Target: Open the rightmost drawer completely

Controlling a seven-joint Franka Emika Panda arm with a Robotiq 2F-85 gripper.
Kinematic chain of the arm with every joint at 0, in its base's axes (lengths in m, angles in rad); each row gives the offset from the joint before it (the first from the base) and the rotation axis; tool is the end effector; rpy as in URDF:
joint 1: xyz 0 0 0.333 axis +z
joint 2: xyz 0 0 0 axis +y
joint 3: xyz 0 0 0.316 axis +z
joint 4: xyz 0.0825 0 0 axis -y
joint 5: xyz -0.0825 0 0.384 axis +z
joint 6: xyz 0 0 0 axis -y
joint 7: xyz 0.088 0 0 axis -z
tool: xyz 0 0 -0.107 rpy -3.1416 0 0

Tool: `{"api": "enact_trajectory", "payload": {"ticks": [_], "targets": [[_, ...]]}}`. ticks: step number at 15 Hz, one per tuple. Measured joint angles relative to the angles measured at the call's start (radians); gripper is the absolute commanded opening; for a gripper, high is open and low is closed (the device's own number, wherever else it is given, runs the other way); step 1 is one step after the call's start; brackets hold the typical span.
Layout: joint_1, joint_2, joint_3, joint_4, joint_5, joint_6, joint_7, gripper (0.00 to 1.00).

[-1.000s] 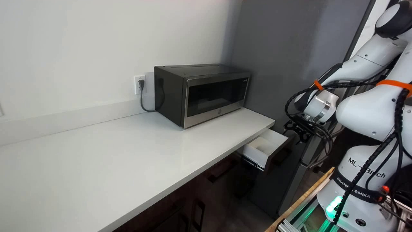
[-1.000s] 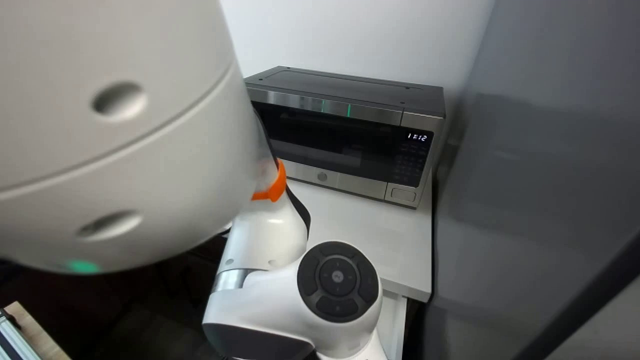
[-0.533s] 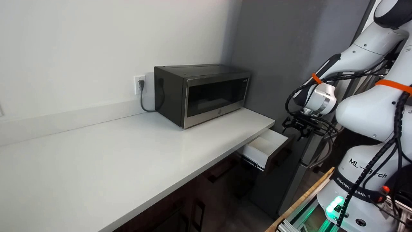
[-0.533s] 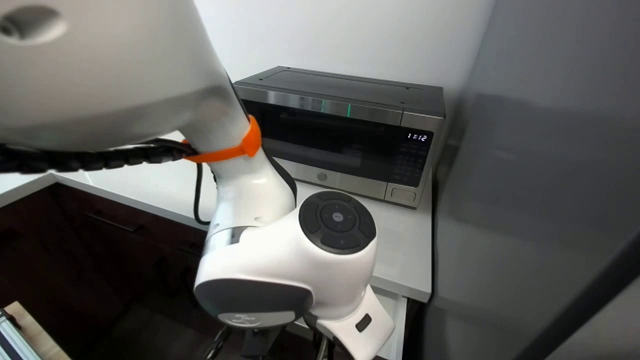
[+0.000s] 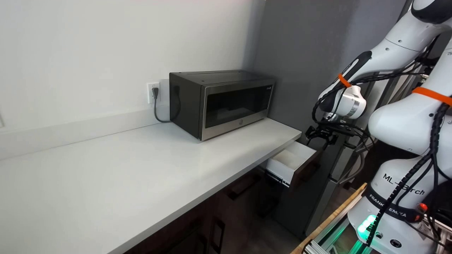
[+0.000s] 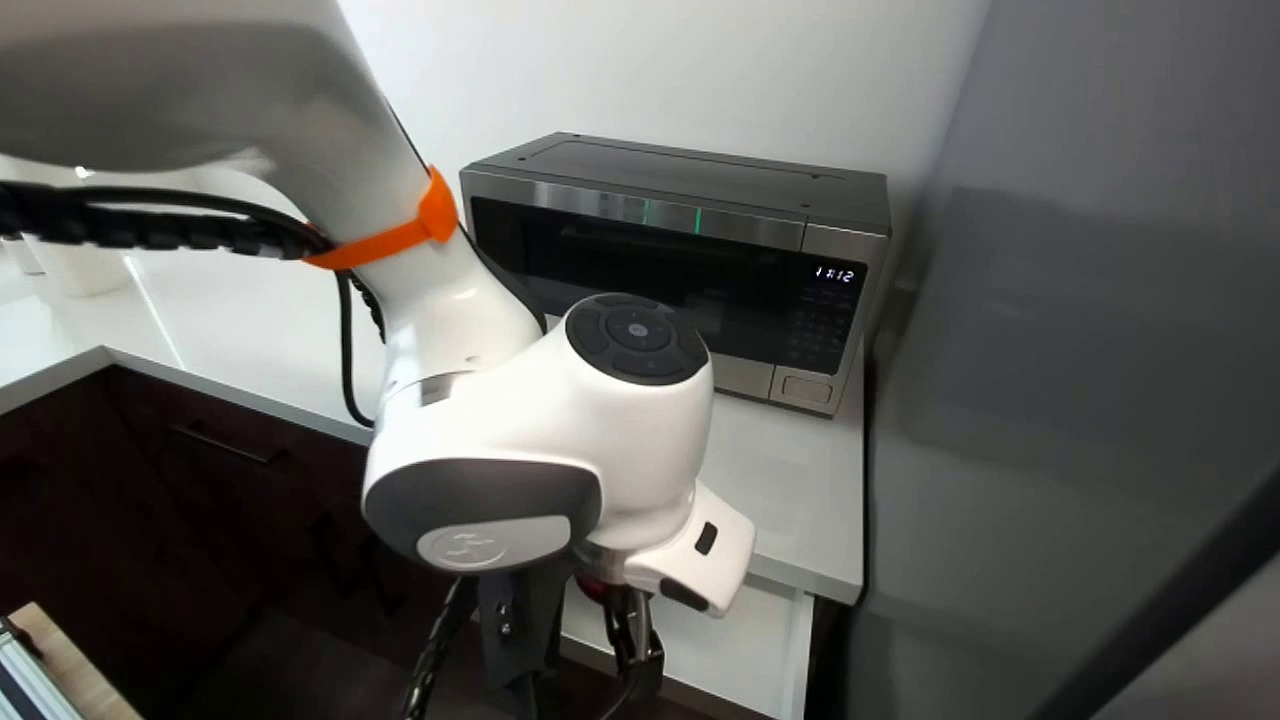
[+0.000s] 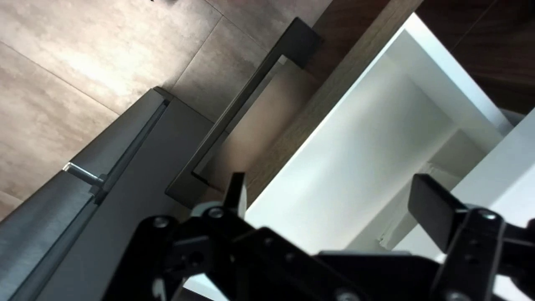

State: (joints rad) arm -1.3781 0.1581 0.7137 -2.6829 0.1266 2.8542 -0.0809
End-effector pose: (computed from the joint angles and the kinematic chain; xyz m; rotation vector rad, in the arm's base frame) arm 0.3319 -0.2544 0.1996 -2.8327 1.0549 -0.1423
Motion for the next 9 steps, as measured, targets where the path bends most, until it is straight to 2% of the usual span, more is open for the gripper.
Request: {"api": "enact_trajectory", "payload": {"ticks": [9], "targets": [[0.007, -0.113, 0.091, -0.028, 0.020, -0.047, -0.221, 1.00]]}}
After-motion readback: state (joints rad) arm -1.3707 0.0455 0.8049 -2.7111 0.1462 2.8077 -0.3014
